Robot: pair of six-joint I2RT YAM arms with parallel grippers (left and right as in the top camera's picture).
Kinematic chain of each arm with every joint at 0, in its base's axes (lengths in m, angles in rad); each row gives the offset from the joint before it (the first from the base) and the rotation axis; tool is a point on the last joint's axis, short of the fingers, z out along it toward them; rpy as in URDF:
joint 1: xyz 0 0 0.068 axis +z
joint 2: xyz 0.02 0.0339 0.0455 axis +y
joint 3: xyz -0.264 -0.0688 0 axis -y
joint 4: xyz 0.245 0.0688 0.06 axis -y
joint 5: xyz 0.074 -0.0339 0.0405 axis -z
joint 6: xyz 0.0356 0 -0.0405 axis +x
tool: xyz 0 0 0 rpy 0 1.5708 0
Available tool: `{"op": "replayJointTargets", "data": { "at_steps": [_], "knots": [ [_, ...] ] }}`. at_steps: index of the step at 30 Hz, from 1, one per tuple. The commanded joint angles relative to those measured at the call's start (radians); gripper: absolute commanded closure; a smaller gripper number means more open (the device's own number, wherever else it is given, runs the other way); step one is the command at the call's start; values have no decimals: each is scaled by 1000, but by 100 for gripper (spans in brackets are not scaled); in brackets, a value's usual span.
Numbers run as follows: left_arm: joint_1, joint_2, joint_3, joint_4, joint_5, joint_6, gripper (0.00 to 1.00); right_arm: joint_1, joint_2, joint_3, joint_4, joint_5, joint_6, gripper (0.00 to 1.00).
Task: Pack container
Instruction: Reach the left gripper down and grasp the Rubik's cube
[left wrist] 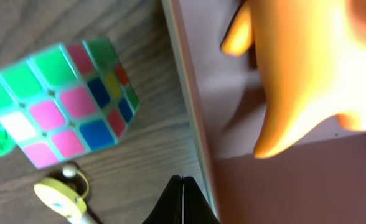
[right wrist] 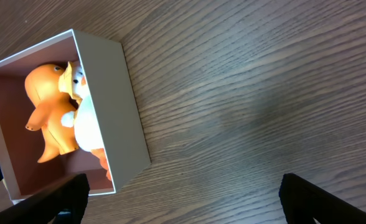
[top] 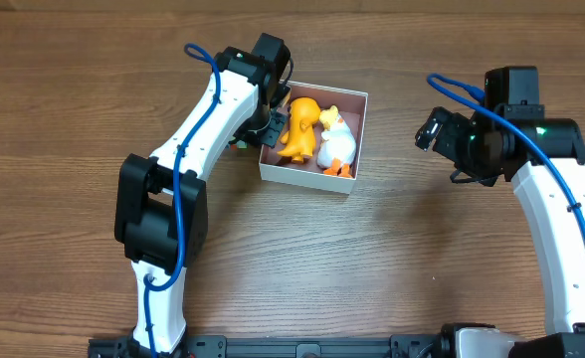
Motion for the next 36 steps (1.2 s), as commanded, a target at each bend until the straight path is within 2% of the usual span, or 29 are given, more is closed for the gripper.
{"op": "replayJointTargets", "data": {
  "at_steps": [1,4,7,9,10,13,14,15,19,24,31,36],
  "knots": [
    [-2,5,45,-28,26,-28,96,-2,-12,8,1,10,-6,0],
    [-3,4,68,-71,-5,-26,96,-2,-12,8,-2,10,-7,0],
    [16,-1,122,-128,-168,-124,95,-2,-12,8,-8,18,-7,0],
    [40,-6,156,-133,-169,-134,87,-2,-12,8,-9,27,-12,0],
    [53,-6,169,-129,-156,-133,78,-2,-12,8,-9,28,-16,0],
    [93,-6,177,-105,-90,-100,23,-2,-12,8,-9,28,-22,0],
    [106,-4,175,-100,-50,-77,13,-2,-12,8,-9,28,-22,0],
    [117,-3,175,-97,-11,-57,9,-2,-12,8,-9,28,-22,0],
    [177,1,165,-42,74,-48,9,-2,-12,8,-5,28,-22,0],
    [168,1,116,16,115,-13,8,-2,-12,8,2,28,-22,0],
    [163,1,26,89,48,-50,15,-2,-12,8,3,28,-26,0],
    [164,2,-1,138,43,-58,16,-2,-12,8,3,28,-26,0]
  ]
}}
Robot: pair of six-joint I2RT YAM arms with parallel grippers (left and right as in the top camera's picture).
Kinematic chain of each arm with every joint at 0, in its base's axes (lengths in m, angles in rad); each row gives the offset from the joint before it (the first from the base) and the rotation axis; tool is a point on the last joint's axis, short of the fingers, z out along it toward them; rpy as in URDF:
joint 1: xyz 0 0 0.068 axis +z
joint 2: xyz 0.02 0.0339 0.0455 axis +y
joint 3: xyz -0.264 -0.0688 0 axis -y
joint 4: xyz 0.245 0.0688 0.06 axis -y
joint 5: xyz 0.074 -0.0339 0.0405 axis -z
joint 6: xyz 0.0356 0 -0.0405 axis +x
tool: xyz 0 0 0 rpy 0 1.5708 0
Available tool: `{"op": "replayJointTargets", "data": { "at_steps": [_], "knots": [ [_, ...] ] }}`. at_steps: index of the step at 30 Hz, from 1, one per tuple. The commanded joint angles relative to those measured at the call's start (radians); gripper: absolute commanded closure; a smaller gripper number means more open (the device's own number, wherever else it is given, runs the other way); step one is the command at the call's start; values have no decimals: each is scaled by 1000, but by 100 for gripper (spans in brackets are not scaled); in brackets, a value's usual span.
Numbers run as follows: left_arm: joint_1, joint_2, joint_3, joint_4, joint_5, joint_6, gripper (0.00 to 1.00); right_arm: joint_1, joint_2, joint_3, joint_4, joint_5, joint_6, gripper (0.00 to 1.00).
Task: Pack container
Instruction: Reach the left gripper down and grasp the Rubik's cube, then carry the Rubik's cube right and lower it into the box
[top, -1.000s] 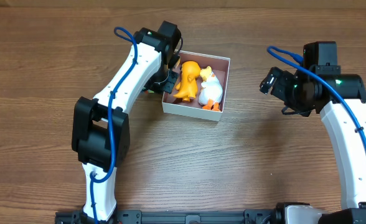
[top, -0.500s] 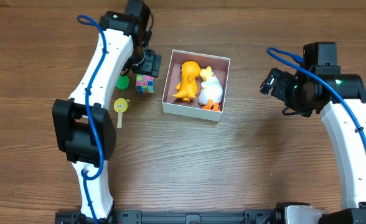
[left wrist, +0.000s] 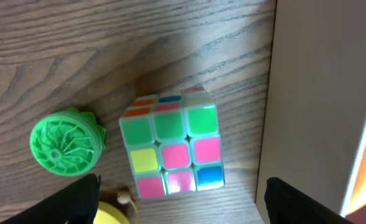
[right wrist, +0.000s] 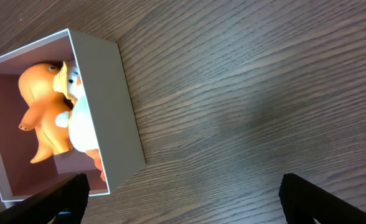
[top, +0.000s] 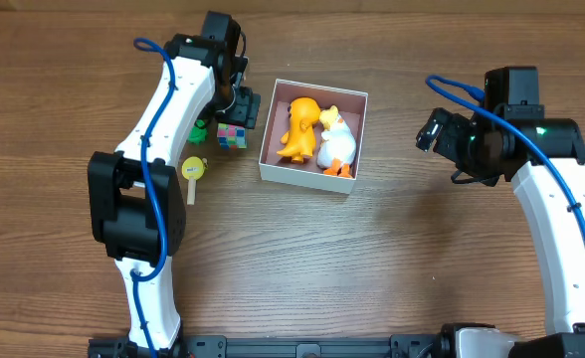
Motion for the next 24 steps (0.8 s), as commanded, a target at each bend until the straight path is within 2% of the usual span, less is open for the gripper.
{"op": "replayJointTargets", "data": {
  "at_steps": [1,5,11,16,21,24],
  "knots": [
    [-5,3,-21,22,-10,-14,18,-2,-12,8,5,13,-6,0],
    [-5,44,-30,15,-10,-24,20,-2,-12,8,5,13,-6,0],
    [-7,120,-31,10,-10,-111,27,-2,-12,8,2,13,-6,0],
    [-7,136,-30,17,-11,-112,35,-2,-12,8,1,13,-6,0],
    [-7,136,-29,24,-11,-111,36,-2,-12,8,0,13,-6,0],
    [-7,135,-23,21,-11,-104,45,-2,-12,8,0,13,-6,0]
  ]
}}
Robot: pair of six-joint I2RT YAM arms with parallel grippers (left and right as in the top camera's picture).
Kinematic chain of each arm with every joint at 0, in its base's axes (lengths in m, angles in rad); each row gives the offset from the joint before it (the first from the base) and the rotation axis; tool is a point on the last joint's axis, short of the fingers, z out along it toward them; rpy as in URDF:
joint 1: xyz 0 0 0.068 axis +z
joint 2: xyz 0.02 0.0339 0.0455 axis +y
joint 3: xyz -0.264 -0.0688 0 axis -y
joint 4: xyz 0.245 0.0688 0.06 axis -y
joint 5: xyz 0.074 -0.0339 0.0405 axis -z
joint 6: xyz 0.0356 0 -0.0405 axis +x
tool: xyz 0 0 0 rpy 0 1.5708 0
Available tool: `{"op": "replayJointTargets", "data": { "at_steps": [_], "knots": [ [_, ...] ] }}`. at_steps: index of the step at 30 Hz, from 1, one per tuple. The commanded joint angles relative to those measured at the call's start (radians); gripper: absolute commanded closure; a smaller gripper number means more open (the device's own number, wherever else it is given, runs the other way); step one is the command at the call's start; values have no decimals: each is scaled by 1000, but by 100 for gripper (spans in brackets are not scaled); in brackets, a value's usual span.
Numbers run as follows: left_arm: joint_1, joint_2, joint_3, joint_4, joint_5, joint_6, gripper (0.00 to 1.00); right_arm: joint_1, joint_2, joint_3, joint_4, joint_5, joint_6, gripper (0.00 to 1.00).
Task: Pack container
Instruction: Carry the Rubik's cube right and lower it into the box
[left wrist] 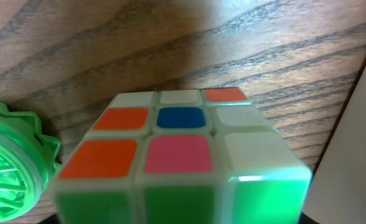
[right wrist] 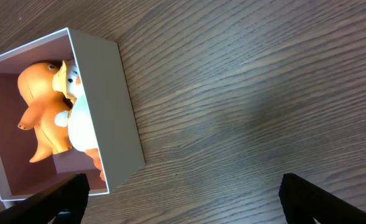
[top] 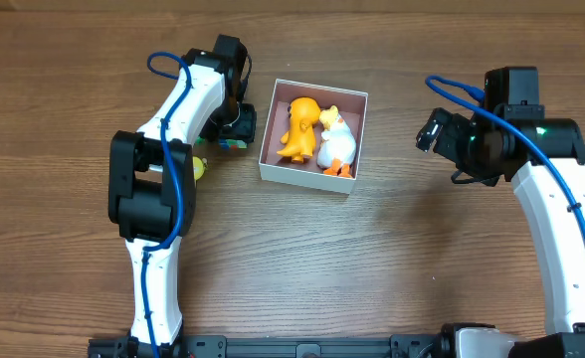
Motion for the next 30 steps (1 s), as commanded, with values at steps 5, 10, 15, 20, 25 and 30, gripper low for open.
{"op": "replayJointTargets", "data": {
  "at_steps": [5,10,15,20,25,30],
  "knots": [
    [-7,-18,56,-65,-11,18,59,-2,-12,8,1,13,-3,0],
    [-7,-41,205,-189,-29,24,60,-2,-12,8,-2,13,-4,0],
    [-27,-102,439,-365,-21,24,62,-2,-12,8,-10,24,-7,0],
    [-131,-160,494,-441,-21,3,60,-2,-12,8,-13,27,-7,0],
    [-220,-148,393,-413,-21,-66,60,-2,-12,8,-13,27,-7,0],
    [-298,-148,217,-293,-26,-130,61,-2,-12,8,-13,27,-7,0]
  ]
}}
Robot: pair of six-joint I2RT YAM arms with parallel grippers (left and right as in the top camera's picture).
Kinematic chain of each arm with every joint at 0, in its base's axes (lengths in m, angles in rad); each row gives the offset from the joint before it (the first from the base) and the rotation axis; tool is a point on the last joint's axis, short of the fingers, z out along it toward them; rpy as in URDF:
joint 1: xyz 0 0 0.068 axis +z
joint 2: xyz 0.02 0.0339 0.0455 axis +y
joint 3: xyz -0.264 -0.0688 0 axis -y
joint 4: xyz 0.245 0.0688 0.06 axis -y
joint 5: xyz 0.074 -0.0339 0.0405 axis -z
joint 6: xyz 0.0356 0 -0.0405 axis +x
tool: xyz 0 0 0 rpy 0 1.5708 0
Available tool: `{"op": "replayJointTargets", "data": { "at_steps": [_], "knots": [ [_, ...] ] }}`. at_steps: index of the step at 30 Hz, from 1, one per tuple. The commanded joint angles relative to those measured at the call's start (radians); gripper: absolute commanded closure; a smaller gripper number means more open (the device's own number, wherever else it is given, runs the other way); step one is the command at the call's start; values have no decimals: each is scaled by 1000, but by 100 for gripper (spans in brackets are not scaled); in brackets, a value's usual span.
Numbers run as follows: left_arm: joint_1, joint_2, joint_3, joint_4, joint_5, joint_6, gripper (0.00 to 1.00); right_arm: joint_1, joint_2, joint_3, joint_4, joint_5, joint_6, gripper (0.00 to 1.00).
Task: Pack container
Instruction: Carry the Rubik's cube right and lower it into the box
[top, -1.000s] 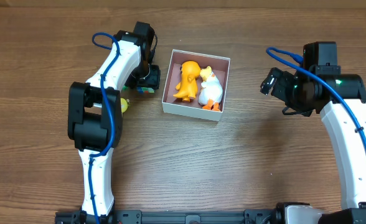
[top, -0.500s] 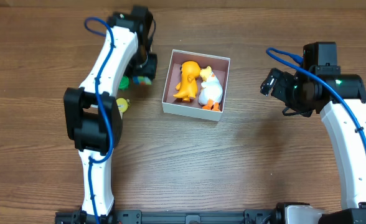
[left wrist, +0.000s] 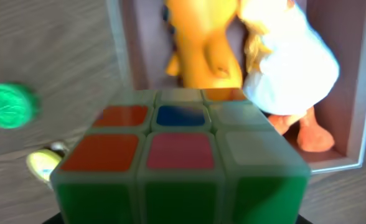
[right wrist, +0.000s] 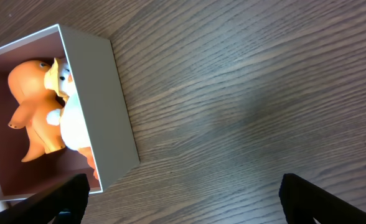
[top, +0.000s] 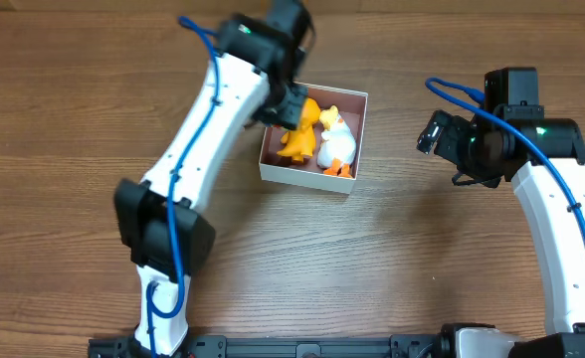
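The white box (top: pixel 307 177) holds an orange toy (top: pixel 297 129) and a white duck (top: pixel 337 145). My left gripper (top: pixel 285 102) hangs over the box's left side, shut on a colour cube (left wrist: pixel 180 152) that fills the lower half of the left wrist view and hides the fingers. Below the cube that view shows the box wall (left wrist: pixel 117 56), the orange toy (left wrist: pixel 198 43) and the duck (left wrist: pixel 289 68). The cube is hidden under the arm in the overhead view. My right gripper (top: pixel 434 130) stands open to the right of the box, nothing between its fingers (right wrist: pixel 52 202).
A green ridged disc (left wrist: pixel 7 106) and a small yellow round thing (left wrist: pixel 43 163) lie on the wood left of the box. The left arm stretches diagonally across the table's left half. Bare wood (right wrist: pixel 245 106) lies between the box and the right gripper.
The left gripper was low around the cube on the table left of the box. Now it holds the cube up over the box's left part. The right arm has not moved.
The left gripper was shut at the box's left wall beside the orange toy. Then it was open above the cube on the table, then down close around it. Now the cube is in its grip above the box. The right gripper stayed open throughout.
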Motion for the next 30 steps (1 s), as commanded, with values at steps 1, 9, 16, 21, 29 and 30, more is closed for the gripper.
{"op": "replayJointTargets", "data": {
  "at_steps": [1,9,16,21,29,30],
  "knots": [
    [-46,11,-119,61,-12,-85,61,-2,-12,8,4,11,-4,0],
    [-53,11,-266,158,-39,-119,57,-2,-12,8,4,11,-3,0],
    [-53,11,-311,180,-59,-152,45,-2,-12,8,5,11,-3,0],
    [-53,11,-236,153,-54,-152,2,-2,-12,8,-1,11,-4,0],
    [-53,11,47,-28,-63,-145,3,-2,-12,8,-11,11,-4,0],
    [-53,11,79,-53,-68,-143,3,-2,-12,8,-13,12,-4,0]
  ]
}}
